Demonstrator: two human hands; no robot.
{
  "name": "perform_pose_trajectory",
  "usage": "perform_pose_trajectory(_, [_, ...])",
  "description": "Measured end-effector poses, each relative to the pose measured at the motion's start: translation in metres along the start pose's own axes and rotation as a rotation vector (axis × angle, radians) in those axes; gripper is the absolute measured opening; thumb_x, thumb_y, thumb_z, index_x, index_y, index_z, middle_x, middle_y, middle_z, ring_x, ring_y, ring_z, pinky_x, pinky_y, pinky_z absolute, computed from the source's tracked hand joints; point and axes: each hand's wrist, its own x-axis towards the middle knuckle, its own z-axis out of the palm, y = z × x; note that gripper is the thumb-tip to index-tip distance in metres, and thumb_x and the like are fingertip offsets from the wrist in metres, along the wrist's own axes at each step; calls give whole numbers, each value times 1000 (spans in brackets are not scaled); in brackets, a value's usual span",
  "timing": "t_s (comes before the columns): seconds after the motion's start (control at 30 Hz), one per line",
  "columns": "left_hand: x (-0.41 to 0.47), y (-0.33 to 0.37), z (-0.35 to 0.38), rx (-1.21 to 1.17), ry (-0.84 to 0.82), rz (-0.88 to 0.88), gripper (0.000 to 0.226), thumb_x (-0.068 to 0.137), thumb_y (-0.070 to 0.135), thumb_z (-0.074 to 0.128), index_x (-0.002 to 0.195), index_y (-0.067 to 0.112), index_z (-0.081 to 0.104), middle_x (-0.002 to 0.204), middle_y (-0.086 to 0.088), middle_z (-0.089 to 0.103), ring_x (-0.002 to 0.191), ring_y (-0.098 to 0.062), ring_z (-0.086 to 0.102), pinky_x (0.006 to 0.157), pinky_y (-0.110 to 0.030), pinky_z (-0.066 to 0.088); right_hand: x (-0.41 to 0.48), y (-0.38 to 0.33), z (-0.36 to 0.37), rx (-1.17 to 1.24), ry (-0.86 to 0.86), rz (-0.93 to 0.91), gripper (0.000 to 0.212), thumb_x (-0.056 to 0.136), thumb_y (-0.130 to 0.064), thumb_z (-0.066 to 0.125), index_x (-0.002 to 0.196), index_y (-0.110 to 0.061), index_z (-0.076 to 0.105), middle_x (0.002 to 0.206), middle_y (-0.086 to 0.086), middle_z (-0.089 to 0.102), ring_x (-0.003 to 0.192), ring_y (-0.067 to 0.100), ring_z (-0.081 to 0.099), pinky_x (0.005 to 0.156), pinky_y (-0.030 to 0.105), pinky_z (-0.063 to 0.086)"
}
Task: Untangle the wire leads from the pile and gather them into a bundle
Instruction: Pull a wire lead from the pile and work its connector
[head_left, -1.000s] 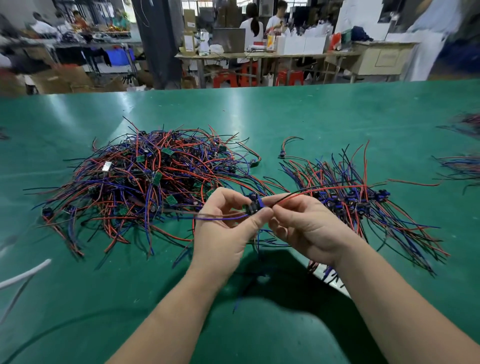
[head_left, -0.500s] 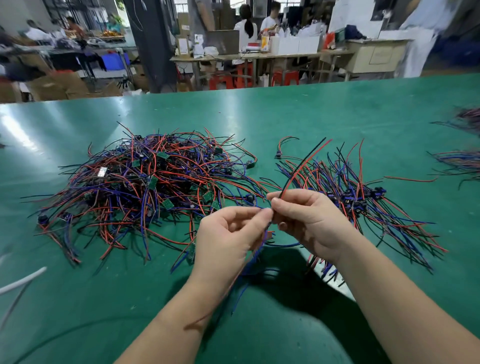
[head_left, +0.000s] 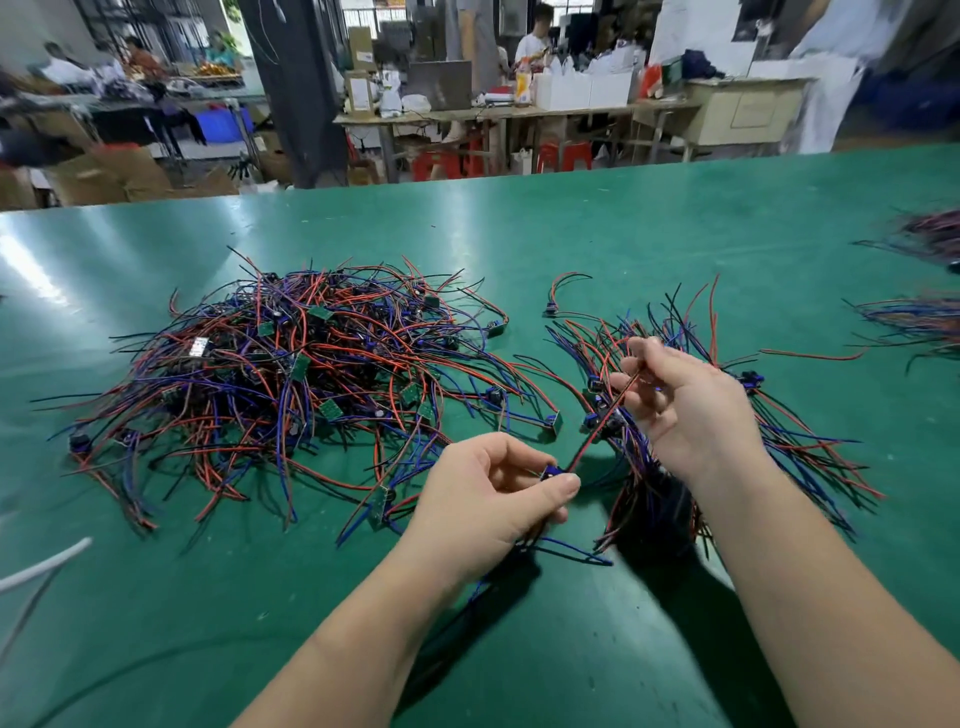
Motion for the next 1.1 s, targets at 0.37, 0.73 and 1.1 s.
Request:
perform_pose_trajectory(0.37, [14, 3, -17, -256, 307, 15, 32, 67, 26, 72, 90, 5, 61, 66, -4, 72, 60, -15, 70, 52, -21, 54, -26, 40, 23, -531, -346, -246, 23, 90, -26, 63, 112, -25, 59, 90, 0, 60, 67, 10, 61, 58, 23, 50])
perform_pose_trajectory(0.73, [9, 3, -10, -57, 214, 35, 10, 90, 6, 61, 89, 14, 69, 75, -3, 74, 62, -12, 69, 54, -22, 56, -16, 9, 6, -675, -157, -703, 24, 76, -7, 74, 91, -26, 72, 84, 0, 70, 75, 11, 66, 73, 26, 52])
perform_pose_trajectory(1.1, [5, -5, -23, 850, 281, 483, 5, 84, 25, 69, 80, 22, 69, 62, 12, 57, 60, -2, 51, 61, -15, 39, 31, -23, -61, -1515, 322, -419, 18, 78, -14, 61, 90, -14, 75, 95, 16, 69, 93, 36, 60, 82, 37, 49])
